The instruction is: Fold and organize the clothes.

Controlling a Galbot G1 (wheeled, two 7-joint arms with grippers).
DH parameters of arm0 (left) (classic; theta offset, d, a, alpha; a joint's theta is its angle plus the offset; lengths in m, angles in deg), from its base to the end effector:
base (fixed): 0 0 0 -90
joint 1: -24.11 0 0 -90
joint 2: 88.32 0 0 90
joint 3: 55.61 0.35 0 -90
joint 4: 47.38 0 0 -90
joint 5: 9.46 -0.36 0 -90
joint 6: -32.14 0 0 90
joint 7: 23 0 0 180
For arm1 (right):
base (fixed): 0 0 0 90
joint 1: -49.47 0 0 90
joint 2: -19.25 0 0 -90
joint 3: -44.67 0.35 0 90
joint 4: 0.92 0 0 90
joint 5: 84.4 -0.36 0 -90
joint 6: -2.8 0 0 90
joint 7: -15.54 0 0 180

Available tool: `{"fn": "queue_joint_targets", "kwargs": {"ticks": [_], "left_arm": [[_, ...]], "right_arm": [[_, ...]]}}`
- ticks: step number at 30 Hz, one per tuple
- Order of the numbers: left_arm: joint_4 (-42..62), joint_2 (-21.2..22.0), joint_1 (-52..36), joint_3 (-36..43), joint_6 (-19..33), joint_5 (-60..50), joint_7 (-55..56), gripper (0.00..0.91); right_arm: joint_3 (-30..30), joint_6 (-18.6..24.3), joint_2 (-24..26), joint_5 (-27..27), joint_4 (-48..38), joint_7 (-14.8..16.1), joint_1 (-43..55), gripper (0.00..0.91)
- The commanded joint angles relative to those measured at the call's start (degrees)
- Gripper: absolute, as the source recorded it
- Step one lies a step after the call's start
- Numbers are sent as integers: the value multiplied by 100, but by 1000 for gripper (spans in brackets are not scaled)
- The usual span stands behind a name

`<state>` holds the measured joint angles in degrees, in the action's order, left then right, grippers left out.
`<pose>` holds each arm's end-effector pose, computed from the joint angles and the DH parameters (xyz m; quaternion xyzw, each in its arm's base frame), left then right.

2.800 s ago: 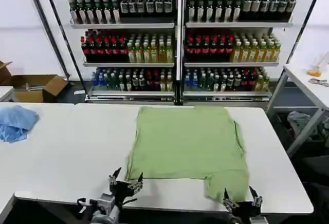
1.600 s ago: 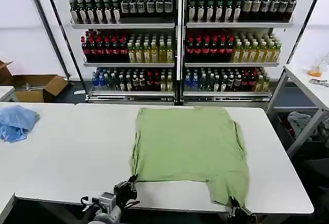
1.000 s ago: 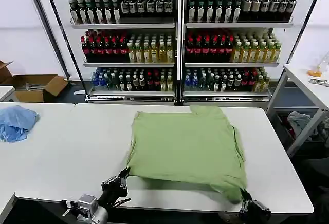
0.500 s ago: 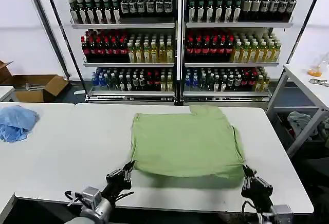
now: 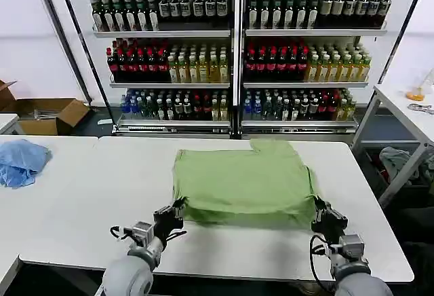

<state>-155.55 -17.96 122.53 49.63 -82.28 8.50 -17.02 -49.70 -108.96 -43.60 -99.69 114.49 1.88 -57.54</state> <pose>0.2893 -0.0048 -0.2997 -0.1228 -0.9767 -0.0269 0.1739 0.2558 -0.0672 -0.2720 -0.0069 -0.9851 0.1132 0.1290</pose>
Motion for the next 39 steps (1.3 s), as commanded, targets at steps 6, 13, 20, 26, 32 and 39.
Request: {"fn": "queue_joint_targets", "kwargs": {"ticks": [6,13,20,26,32,39], "left_arm": [[881,87,-730,296,94,-220,258,736],[734,140,-551,208,57,-292,309,907],[313,146,101,-44,80,-312,355,907],[421,178,253,-56,58,-296,402,907],[728,269,-7,24,-55,-259,418,262],[874,269,-81,51,-143,-197,441,30]], "right_arm": [[-562,-39,-97,337,-890,44,778,907],[-565,-178,-214,468,-711,233,557,907],[207,119,-368,431,66,119,-580,907],[718,-6,-488,125,176,-61,-1194,907],[597,-322,-551,-409,-319,-195,-837,554],[317,-395,-543,-875,-674,-167,-429,0]]}}
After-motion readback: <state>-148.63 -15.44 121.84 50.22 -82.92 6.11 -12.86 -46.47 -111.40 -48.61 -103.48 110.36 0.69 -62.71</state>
